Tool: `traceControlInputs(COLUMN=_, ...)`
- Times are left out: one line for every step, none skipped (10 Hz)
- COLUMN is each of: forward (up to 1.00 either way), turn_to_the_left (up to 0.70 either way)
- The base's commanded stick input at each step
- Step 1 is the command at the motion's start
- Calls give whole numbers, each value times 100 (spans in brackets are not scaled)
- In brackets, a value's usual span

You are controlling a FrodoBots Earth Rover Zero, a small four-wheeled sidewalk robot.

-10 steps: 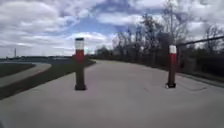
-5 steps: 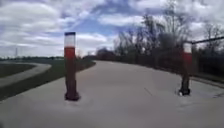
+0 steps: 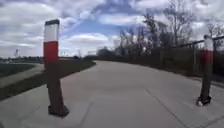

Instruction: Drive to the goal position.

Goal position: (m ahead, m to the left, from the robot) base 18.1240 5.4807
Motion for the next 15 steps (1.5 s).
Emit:
traceControlInputs(forward=95, turn_to_the_left=0)
traceControlInputs(forward=95, turn_to_the_left=0)
traceControlInputs(forward=95, turn_to_the_left=0)
traceControlInputs(forward=95, turn_to_the_left=0)
traceControlInputs(forward=95, turn_to_the_left=0)
traceControlInputs(forward=95, turn_to_the_left=0)
traceControlInputs(forward=95, turn_to_the_left=0)
traceControlInputs(forward=95, turn_to_the_left=0)
traceControlInputs(forward=95, turn_to_the_left=0)
traceControlInputs(forward=95, turn_to_the_left=0)
traceControlInputs(forward=95, turn_to_the_left=0)
traceControlInputs(forward=95, turn_to_the_left=0)
traceControlInputs(forward=95, turn_to_the_left=0)
traceControlInputs(forward=95, turn_to_the_left=0)
traceControlInputs(forward=95, turn_to_the_left=0)
